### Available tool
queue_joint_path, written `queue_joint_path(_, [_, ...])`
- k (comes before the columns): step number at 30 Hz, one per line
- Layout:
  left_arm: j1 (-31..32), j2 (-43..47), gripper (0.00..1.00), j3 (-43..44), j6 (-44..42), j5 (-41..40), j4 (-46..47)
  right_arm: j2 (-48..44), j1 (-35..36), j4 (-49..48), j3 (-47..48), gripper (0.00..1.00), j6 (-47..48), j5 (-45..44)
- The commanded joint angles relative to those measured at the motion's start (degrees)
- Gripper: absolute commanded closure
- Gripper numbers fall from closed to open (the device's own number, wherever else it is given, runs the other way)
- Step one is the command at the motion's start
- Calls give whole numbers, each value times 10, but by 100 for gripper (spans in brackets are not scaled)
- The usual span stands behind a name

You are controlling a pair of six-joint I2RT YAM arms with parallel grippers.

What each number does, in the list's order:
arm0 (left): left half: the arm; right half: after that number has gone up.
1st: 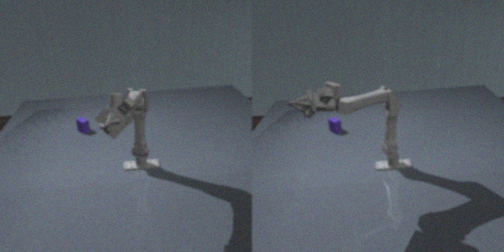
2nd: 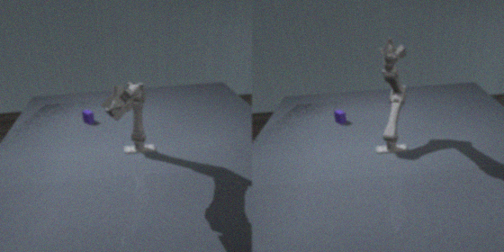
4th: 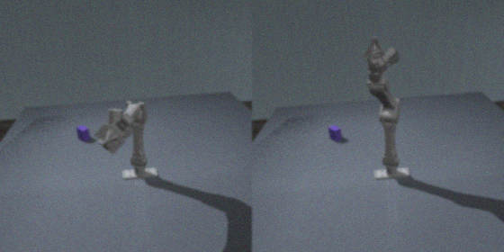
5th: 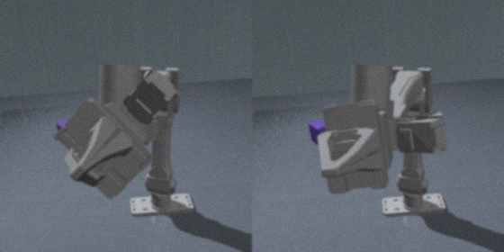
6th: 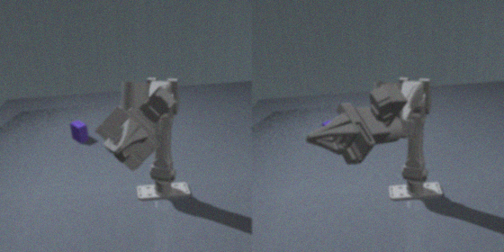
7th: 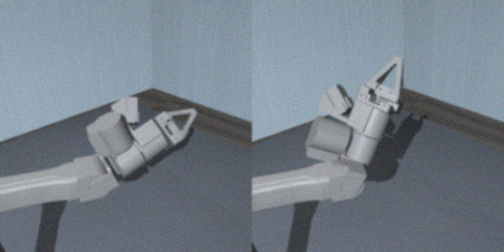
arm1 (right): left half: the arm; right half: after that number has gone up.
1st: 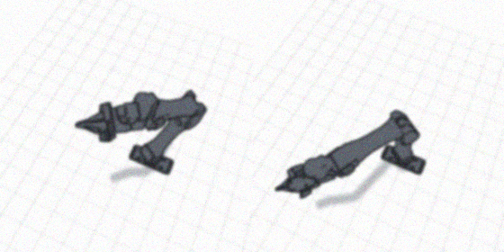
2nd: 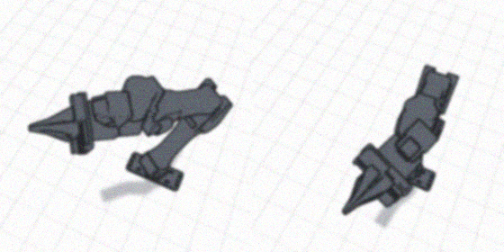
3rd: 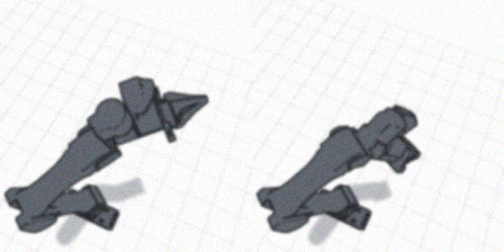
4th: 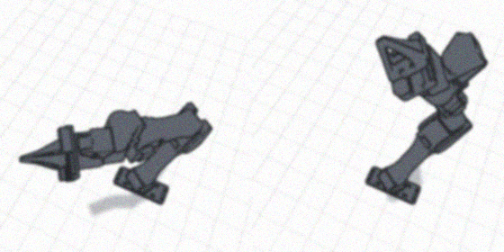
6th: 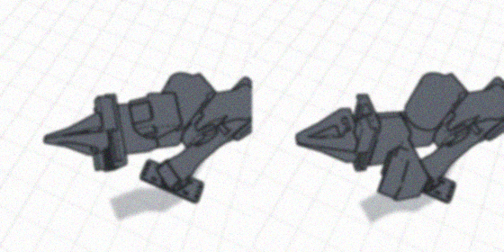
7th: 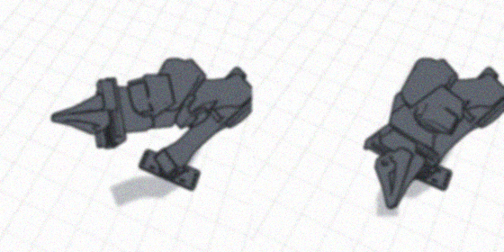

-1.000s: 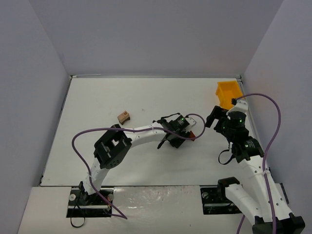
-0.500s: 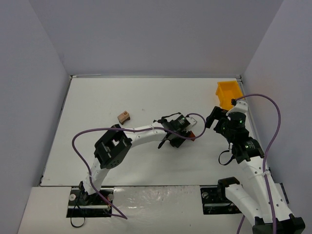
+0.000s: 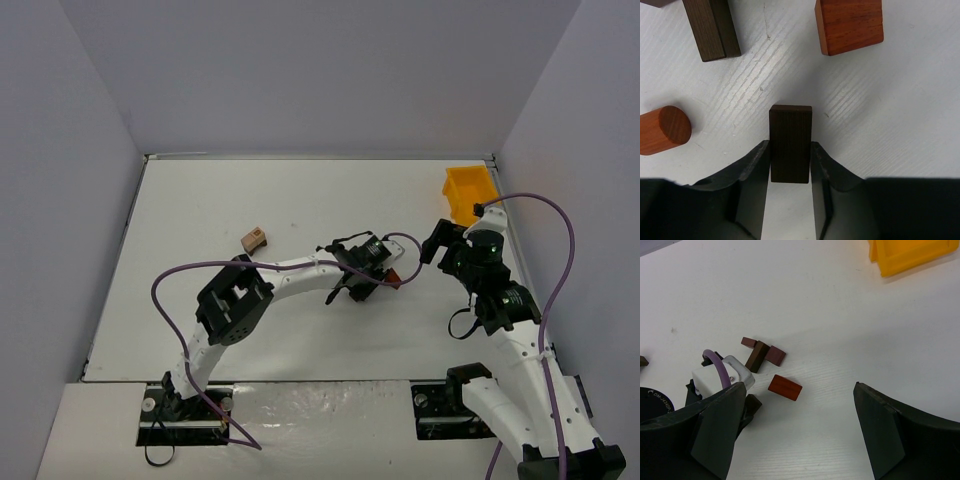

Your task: Build the wood block tower

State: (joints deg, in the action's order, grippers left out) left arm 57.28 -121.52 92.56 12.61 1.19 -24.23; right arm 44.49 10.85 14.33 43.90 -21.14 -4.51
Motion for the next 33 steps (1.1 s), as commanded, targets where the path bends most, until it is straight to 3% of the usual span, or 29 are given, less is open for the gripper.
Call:
queue_joint_path(1, [4,18,77,30,4,-7,1,-7,-4,-24,3,14,2,0])
queue_joint_path(7, [0,54,93,21,0,-20,-16,-9,-4,-24,11,14,6,-3])
queue_joint_path(14, [-38,162,98,-16,-37,-33,-62,-10,-3,-23,43,14,38,19])
queue_joint_path(24, [-202,315,100,-72,-182,14,-117,16,-3,-23,85,14,83,87])
queue_joint_path(29, [-299,317,100,-83,-255,69,-118,29,-3,-24,79,13,94,121])
queue_joint_path(33, [-341,293,100,-81,-299,78,-119,29,-2,-24,74,13,102,125])
